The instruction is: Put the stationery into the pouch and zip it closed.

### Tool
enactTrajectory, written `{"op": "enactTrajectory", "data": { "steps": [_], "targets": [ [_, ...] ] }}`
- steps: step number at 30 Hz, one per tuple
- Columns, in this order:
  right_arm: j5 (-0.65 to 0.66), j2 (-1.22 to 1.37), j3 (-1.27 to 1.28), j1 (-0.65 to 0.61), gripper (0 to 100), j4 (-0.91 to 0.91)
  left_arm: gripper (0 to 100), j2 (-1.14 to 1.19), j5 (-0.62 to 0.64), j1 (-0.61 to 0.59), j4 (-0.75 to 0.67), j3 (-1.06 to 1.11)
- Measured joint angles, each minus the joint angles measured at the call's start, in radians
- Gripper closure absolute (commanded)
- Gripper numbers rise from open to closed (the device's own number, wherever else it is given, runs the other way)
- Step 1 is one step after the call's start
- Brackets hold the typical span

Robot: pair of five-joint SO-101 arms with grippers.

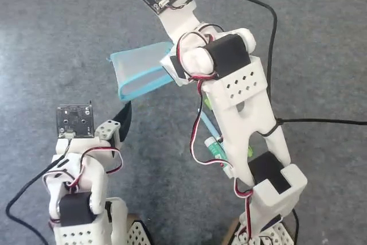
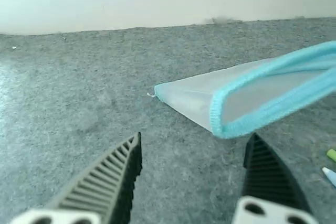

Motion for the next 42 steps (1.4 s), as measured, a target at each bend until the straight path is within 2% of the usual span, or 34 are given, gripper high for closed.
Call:
{"op": "enactTrajectory", "data": {
  "steps": [14, 24, 30, 38, 42],
  "targets": [
    [-0.018, -0.058, 0.084, -0.003, 99.2, 0.000, 70, 0.000, 0.000, -0.014, -0.011, -0.008],
    [-0.021, -0.259, 0.292, -0.112, 99.2, 0.000, 70, 0.000, 0.000, -0.014, -0.021, -0.002],
    [-0.021, -0.331, 0.296, -0.080, 99.2, 0.000, 70, 0.002, 0.000, -0.032, -0.066, 0.040],
    [-0.014, -0.339, 0.422, -0.055, 99.1, 0.000, 70, 0.003, 0.000, -0.068, -0.081, 0.040],
    [-0.014, -0.339, 0.423, -0.055, 99.1, 0.000, 70, 0.003, 0.000, -0.068, -0.011, 0.008]
  ]
}}
